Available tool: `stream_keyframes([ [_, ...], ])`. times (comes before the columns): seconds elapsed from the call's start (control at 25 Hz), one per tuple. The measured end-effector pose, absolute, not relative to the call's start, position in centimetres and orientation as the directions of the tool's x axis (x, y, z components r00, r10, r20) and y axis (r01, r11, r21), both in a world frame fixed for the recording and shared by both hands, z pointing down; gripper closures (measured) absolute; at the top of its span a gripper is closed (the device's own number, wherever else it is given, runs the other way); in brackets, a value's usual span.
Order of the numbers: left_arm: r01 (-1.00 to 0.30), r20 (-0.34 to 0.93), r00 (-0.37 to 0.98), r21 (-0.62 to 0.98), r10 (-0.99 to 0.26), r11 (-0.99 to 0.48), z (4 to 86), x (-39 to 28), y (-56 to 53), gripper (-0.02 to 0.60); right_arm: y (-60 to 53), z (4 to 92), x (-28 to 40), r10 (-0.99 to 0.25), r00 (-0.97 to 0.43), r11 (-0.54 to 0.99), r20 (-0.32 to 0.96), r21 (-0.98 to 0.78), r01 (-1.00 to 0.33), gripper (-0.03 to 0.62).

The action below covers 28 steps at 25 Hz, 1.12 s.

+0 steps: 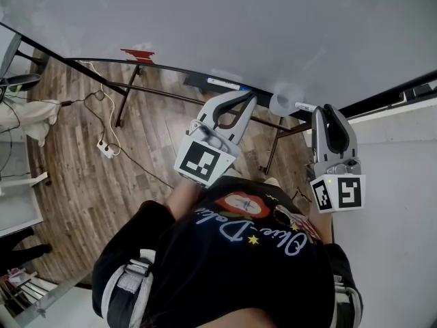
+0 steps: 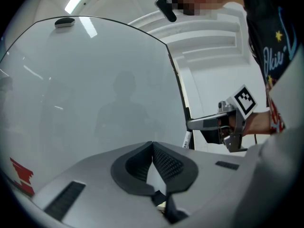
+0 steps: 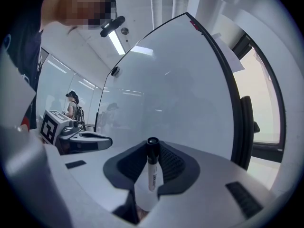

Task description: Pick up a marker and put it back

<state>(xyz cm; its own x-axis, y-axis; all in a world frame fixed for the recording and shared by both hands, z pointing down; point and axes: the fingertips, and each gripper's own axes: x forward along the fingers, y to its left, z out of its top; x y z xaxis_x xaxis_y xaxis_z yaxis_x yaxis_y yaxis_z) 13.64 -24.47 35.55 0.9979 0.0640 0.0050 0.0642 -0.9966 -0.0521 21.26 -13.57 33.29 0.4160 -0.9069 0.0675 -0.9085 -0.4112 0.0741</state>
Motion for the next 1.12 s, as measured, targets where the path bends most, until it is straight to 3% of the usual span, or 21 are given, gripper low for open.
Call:
stream_keyframes([
  [1.12, 0.006, 0.034, 0.999, -0.070, 0.004, -0.998, 35.9, 11.6, -26.4, 0.577, -17.8, 38.2, 22.8, -0.907, 0.388, -0.379, 0.161, 0.085, -0.922, 0.523],
])
